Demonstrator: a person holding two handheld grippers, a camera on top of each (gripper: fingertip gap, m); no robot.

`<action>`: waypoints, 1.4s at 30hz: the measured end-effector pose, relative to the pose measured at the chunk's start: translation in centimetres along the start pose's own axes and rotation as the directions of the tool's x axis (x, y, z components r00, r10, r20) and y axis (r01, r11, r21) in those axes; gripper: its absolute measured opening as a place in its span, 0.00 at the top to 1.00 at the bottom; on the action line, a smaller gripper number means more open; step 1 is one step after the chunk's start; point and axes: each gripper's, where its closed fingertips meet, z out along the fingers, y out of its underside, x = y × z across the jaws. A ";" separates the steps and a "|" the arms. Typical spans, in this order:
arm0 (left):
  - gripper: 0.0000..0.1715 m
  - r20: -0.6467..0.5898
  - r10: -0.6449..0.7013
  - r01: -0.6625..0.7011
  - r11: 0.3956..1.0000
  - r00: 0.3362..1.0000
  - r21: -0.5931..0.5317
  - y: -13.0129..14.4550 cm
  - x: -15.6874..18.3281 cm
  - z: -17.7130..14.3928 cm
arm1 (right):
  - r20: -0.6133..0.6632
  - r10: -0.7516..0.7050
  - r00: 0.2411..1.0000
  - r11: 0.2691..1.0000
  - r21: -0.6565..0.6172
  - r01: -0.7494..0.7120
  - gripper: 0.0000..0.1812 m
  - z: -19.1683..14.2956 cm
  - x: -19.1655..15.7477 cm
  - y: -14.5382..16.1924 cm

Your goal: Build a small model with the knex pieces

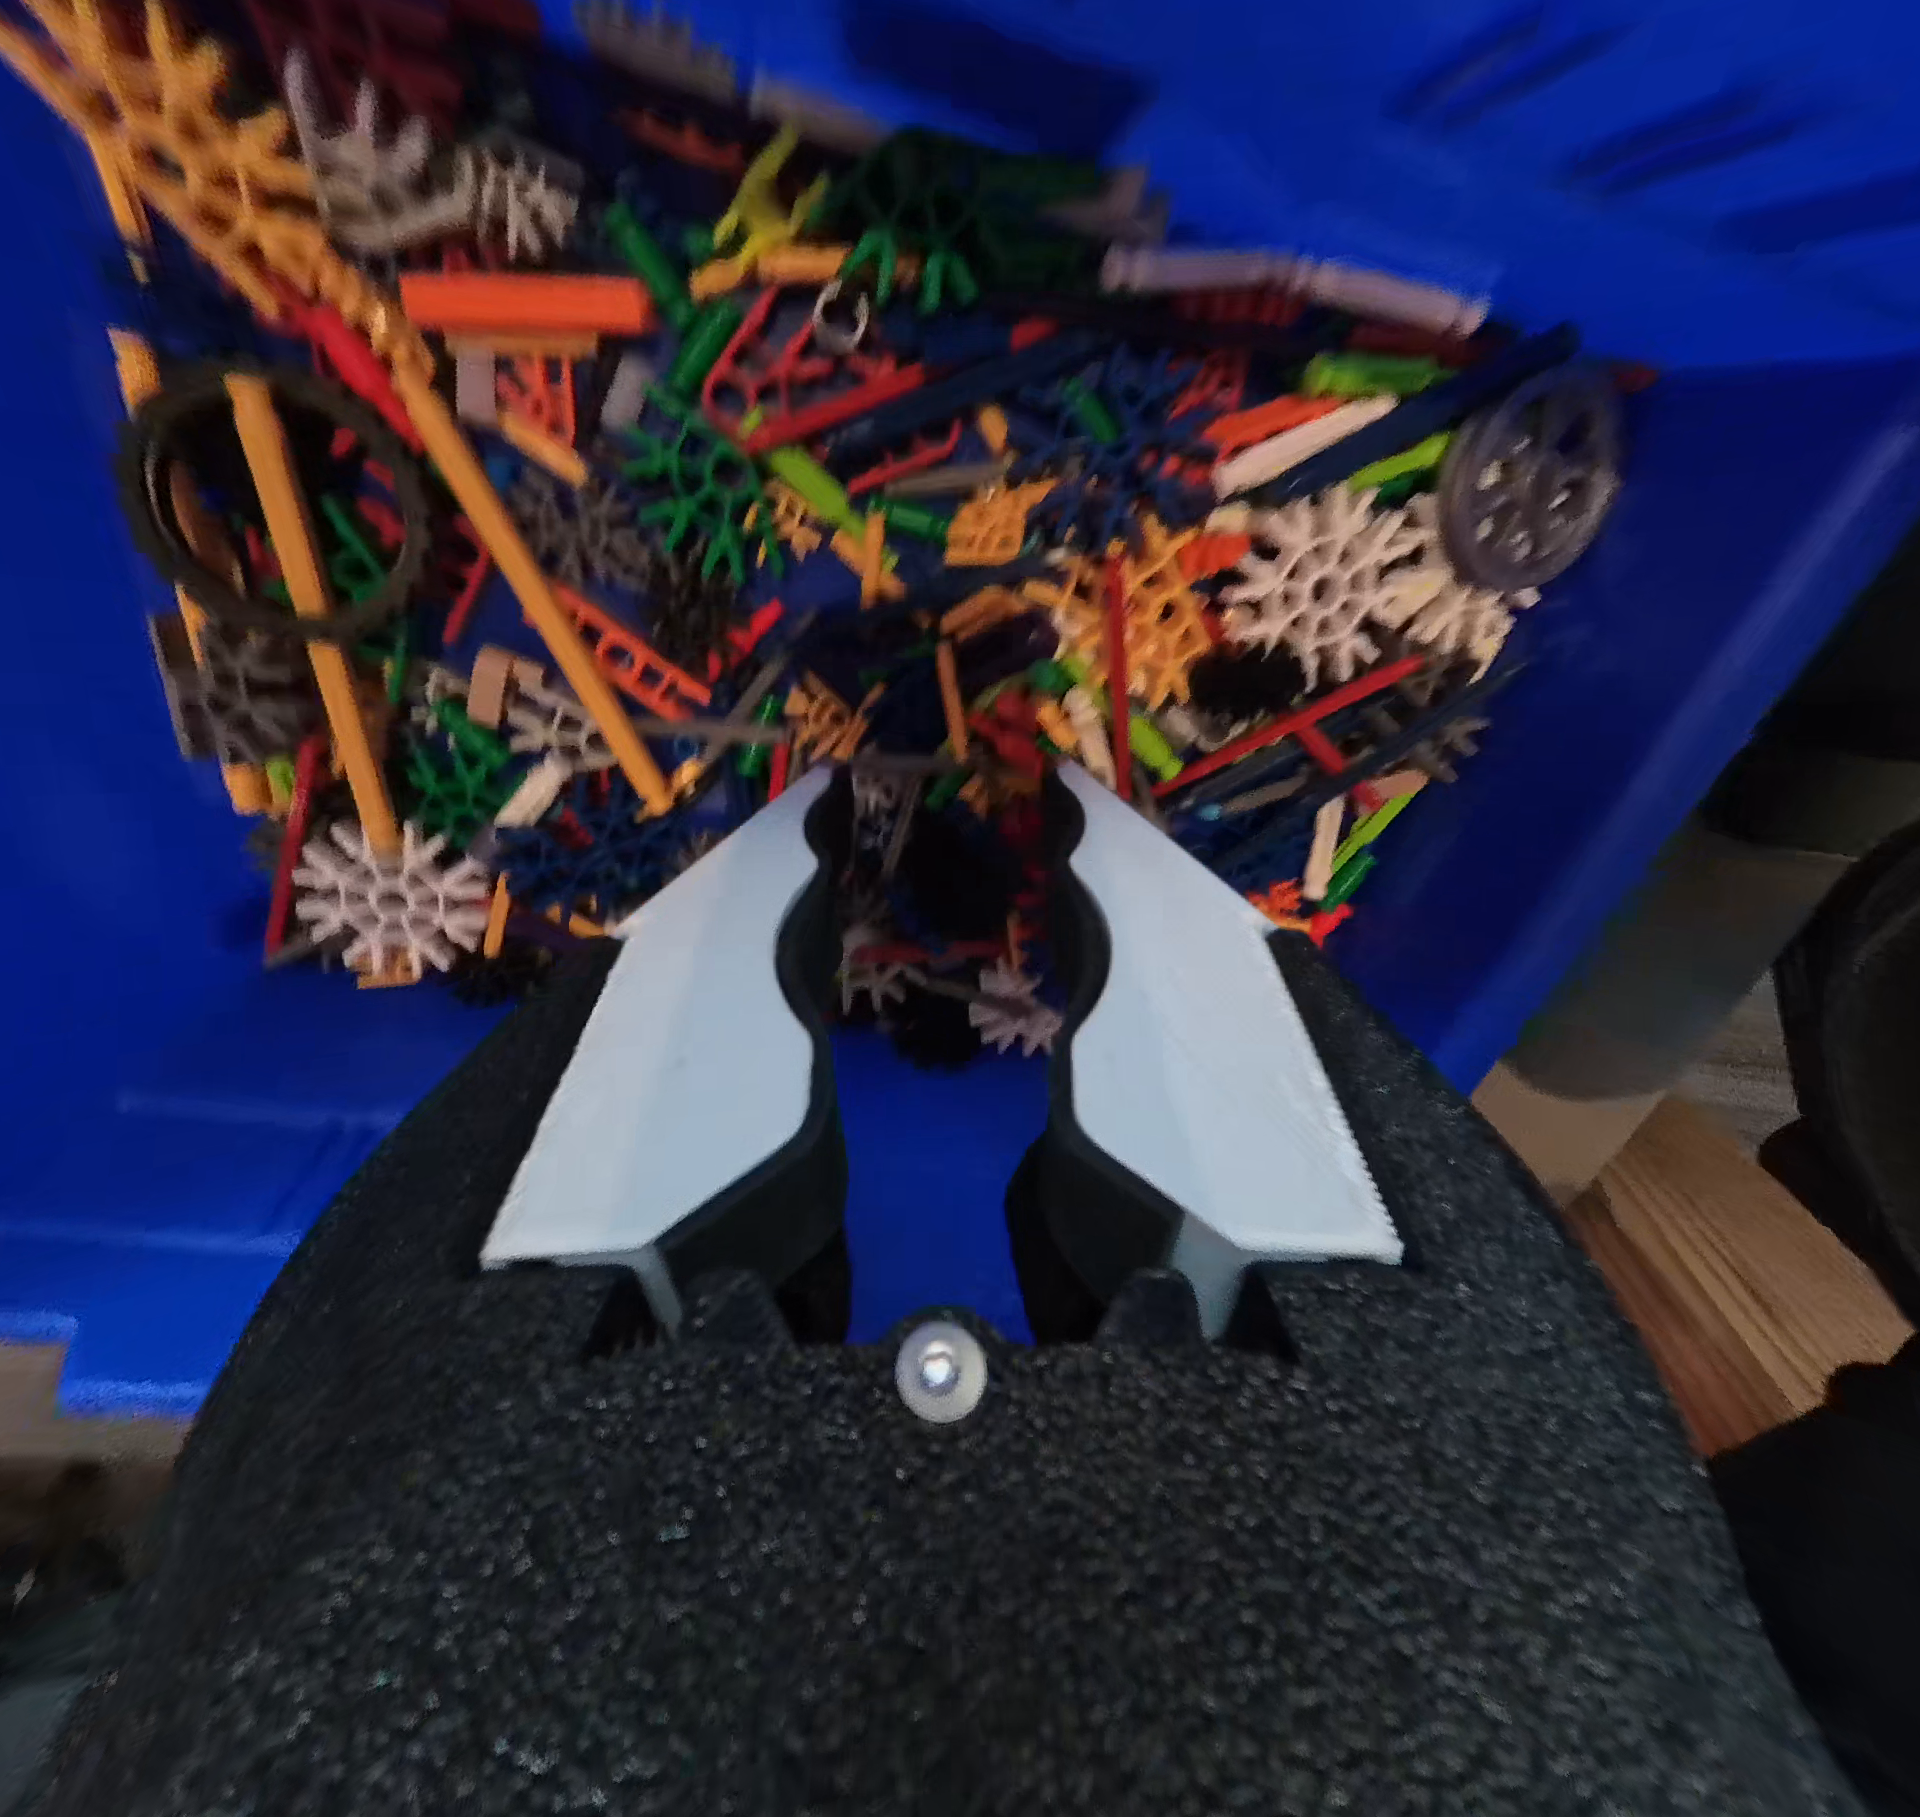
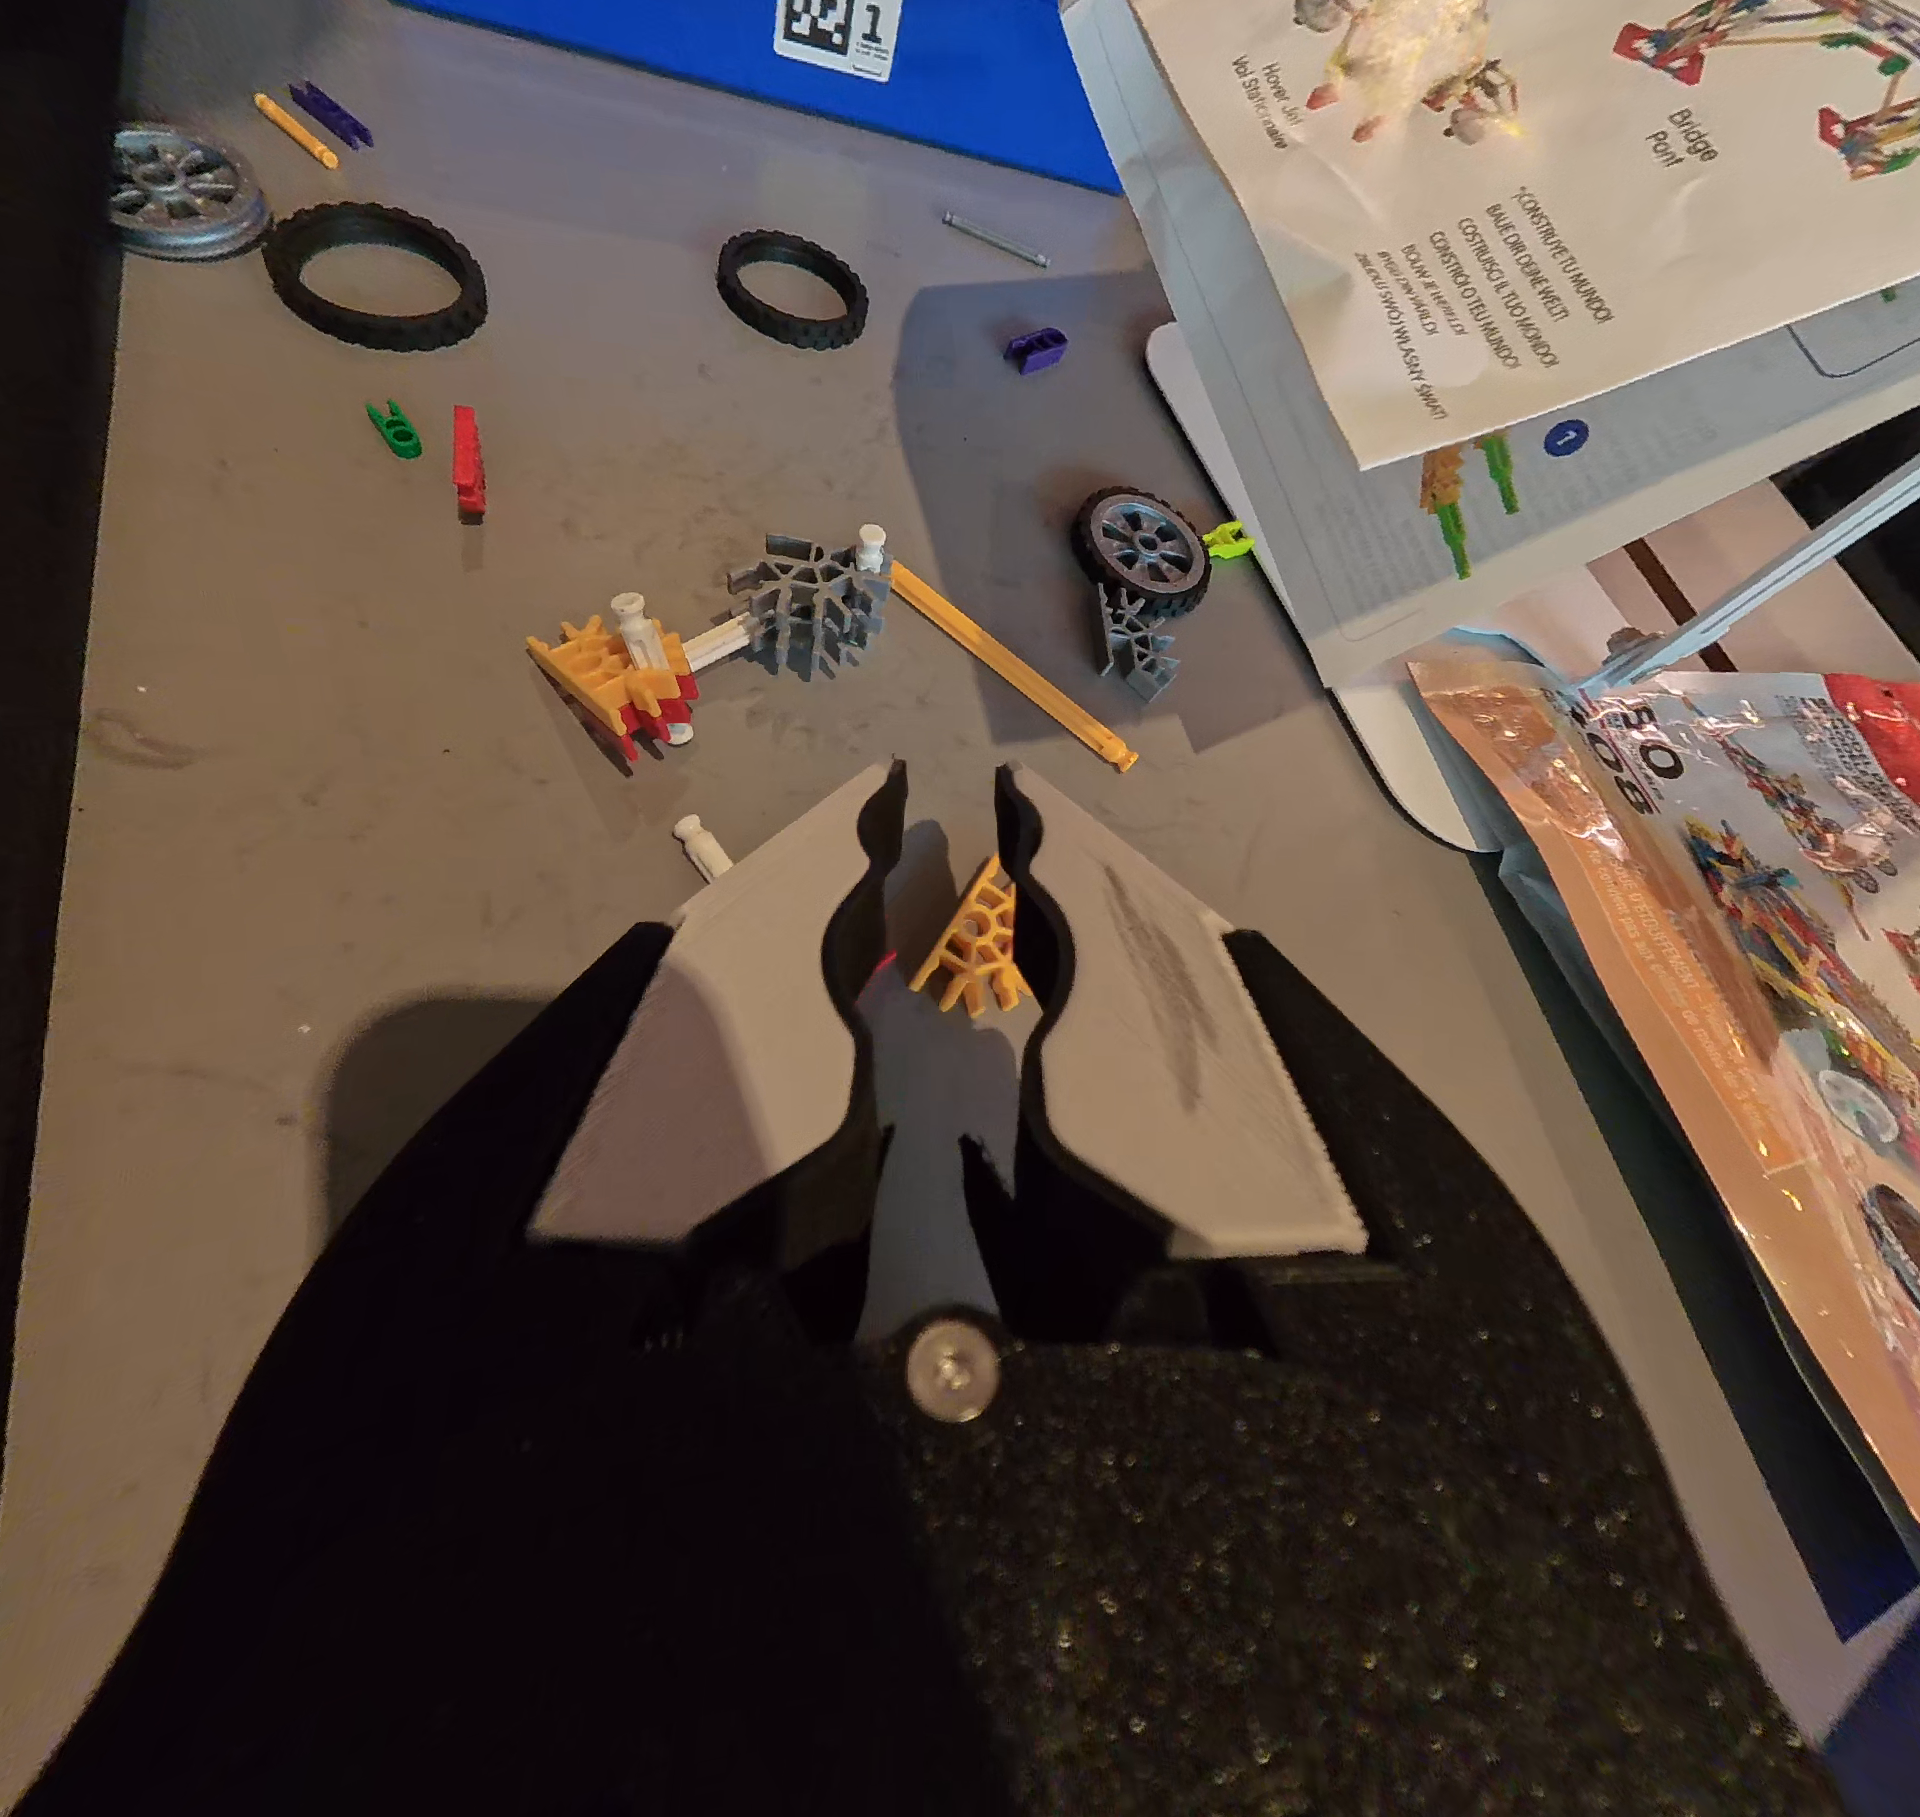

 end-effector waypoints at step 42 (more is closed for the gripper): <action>0.88 0.082 0.021 -0.042 0.964 0.996 0.262 -4.1 -0.9 -1.1 | -0.100 0.073 0.992 0.996 -0.035 -0.077 0.91 -0.1 2.7 1.2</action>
